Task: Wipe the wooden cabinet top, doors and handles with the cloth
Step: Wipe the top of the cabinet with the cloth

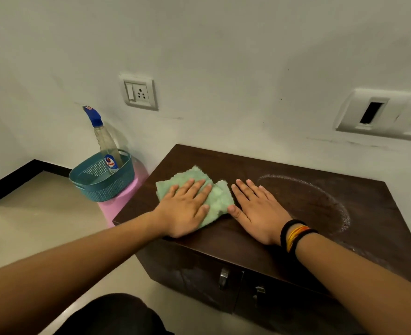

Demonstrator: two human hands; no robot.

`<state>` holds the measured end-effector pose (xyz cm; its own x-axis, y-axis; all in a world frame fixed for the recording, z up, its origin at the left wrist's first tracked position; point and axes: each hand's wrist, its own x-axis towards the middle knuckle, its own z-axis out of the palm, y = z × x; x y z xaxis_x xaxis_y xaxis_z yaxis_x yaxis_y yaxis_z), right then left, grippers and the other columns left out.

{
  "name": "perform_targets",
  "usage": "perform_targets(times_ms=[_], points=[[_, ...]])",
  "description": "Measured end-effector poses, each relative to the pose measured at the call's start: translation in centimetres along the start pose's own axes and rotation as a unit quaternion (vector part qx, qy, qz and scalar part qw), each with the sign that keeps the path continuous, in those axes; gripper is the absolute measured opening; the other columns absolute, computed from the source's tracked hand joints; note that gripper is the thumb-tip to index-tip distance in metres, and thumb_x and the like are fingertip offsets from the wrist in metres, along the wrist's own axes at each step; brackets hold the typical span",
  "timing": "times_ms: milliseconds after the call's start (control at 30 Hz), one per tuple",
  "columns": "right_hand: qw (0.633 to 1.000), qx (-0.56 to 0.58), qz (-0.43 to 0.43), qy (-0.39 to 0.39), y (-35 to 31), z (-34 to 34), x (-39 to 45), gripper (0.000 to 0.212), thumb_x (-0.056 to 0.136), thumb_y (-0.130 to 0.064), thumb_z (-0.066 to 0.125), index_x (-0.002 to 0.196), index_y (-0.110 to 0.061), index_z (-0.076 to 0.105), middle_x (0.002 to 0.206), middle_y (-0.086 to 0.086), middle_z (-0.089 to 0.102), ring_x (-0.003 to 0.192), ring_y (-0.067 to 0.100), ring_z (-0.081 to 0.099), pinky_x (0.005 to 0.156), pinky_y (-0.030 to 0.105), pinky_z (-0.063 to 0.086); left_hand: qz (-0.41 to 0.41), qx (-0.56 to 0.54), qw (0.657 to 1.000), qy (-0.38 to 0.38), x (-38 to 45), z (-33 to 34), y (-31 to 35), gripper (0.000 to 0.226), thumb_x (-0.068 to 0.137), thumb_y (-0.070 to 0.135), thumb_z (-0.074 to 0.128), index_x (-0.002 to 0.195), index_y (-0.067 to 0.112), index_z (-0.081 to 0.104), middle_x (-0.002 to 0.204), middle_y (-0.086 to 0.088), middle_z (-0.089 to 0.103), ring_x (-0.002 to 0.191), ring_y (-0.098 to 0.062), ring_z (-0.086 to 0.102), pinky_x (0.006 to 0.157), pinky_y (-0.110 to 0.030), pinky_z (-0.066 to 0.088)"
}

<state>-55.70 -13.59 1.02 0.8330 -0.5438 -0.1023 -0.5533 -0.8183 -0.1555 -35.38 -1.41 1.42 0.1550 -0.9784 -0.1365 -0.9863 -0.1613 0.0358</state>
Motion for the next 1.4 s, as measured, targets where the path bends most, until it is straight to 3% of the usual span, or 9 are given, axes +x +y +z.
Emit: perform_targets(times_ms=[167, 333, 500, 667, 833, 900, 1000, 1200, 1400], points=[[1.000, -0.005, -0.007, -0.002, 0.4, 0.2, -0.9, 0.098, 0.082, -0.076, -0.015, 0.162, -0.024, 0.000, 0.170, -0.003, -0.005, 0.156, 0.017, -0.009, 0.126, 0.039, -0.003, 0.113, 0.005, 0.994, -0.002, -1.4, 0.3, 3.1, 0.061, 0.102, 0.055, 0.010, 0.158, 0.036, -0.003, 0.168, 0.009, -0.006, 0.154, -0.015, -0.008, 0.124, -0.046, 0.000], [1.000, -0.004, -0.007, 0.001, 0.5, 0.2, -0.9, 0.101, 0.081, -0.079, -0.016, 0.162, -0.022, 0.001, 0.170, -0.002, -0.004, 0.156, 0.017, -0.007, 0.126, 0.039, -0.002, 0.017, 0.004, 1.000, 0.003, -0.1, 0.0, 0.2, 0.060, 0.101, 0.054, 0.009, 0.158, 0.038, -0.004, 0.169, 0.006, -0.002, 0.155, -0.021, -0.004, 0.124, -0.050, 0.004], [1.000, -0.002, -0.007, -0.002, 0.7, 0.2, -1.7, 0.098, 0.083, -0.075, -0.013, 0.162, -0.018, -0.001, 0.170, 0.000, -0.006, 0.155, 0.015, -0.008, 0.126, 0.037, -0.003, 0.120, 0.006, 0.993, -0.014, -1.6, 0.5, 4.8, 0.061, 0.102, 0.055, 0.012, 0.159, 0.035, 0.001, 0.168, 0.008, -0.006, 0.154, -0.017, -0.010, 0.124, -0.049, -0.003], [1.000, -0.007, -0.001, 0.009, 2.4, 0.3, -2.9, 0.099, 0.083, -0.077, -0.013, 0.162, -0.017, 0.000, 0.170, -0.001, -0.003, 0.156, 0.013, -0.005, 0.126, 0.034, -0.002, 0.040, 0.003, 0.999, 0.012, 1.4, 0.1, 3.4, 0.060, 0.104, 0.052, 0.014, 0.159, 0.033, -0.001, 0.169, 0.006, -0.001, 0.155, -0.019, -0.004, 0.124, -0.050, 0.002], [1.000, -0.004, -0.001, 0.013, 3.2, 0.3, -3.8, 0.100, 0.082, -0.077, -0.016, 0.162, -0.020, 0.001, 0.170, -0.004, -0.004, 0.155, 0.012, -0.006, 0.126, 0.035, -0.001, 0.126, 0.013, 0.992, 0.002, -0.3, 0.6, 5.5, 0.064, 0.102, 0.055, 0.011, 0.159, 0.031, -0.005, 0.168, 0.007, -0.005, 0.154, -0.016, -0.008, 0.124, -0.047, 0.000], [1.000, -0.002, -0.001, 0.017, 3.8, 0.4, -3.9, 0.104, 0.079, -0.079, -0.021, 0.163, -0.021, 0.001, 0.170, -0.005, -0.003, 0.155, 0.011, -0.005, 0.127, 0.035, 0.001, 0.100, 0.007, 0.995, 0.005, 2.7, -0.2, 5.5, 0.065, 0.103, 0.054, 0.013, 0.159, 0.027, -0.005, 0.169, 0.002, -0.004, 0.155, -0.017, -0.005, 0.125, -0.046, 0.001], [1.000, 0.003, 0.015, 0.024, 4.8, 0.1, -4.4, 0.095, 0.085, -0.075, -0.012, 0.163, -0.022, 0.002, 0.170, -0.006, -0.003, 0.155, 0.011, -0.004, 0.126, 0.033, 0.001, 0.035, 0.006, 0.999, -0.005, 2.8, -0.3, 4.2, 0.070, 0.101, 0.055, 0.010, 0.159, 0.021, -0.007, 0.168, -0.004, -0.008, 0.155, -0.019, -0.007, 0.125, -0.046, 0.001], [0.999, -0.014, 0.036, 0.024, 6.4, -0.2, -5.2, 0.071, 0.101, -0.062, 0.011, 0.162, -0.027, -0.002, 0.169, -0.010, -0.005, 0.155, 0.009, -0.007, 0.126, 0.032, -0.001, 0.121, 0.009, 0.993, -0.008, 1.9, -0.1, 6.5, 0.063, 0.103, 0.055, 0.012, 0.159, 0.030, -0.006, 0.167, 0.006, -0.010, 0.154, -0.014, -0.011, 0.125, -0.045, -0.002], [0.999, -0.013, 0.045, 0.028, 7.6, -0.2, -5.6, 0.069, 0.101, -0.063, 0.014, 0.161, -0.034, -0.001, 0.169, -0.012, -0.004, 0.155, 0.010, -0.006, 0.125, 0.033, -0.002, 0.055, 0.015, 0.998, -0.009, 2.5, 0.2, 5.1, 0.067, 0.100, 0.055, 0.009, 0.159, 0.026, -0.006, 0.168, 0.002, -0.007, 0.154, -0.017, -0.008, 0.124, -0.048, 0.001]])
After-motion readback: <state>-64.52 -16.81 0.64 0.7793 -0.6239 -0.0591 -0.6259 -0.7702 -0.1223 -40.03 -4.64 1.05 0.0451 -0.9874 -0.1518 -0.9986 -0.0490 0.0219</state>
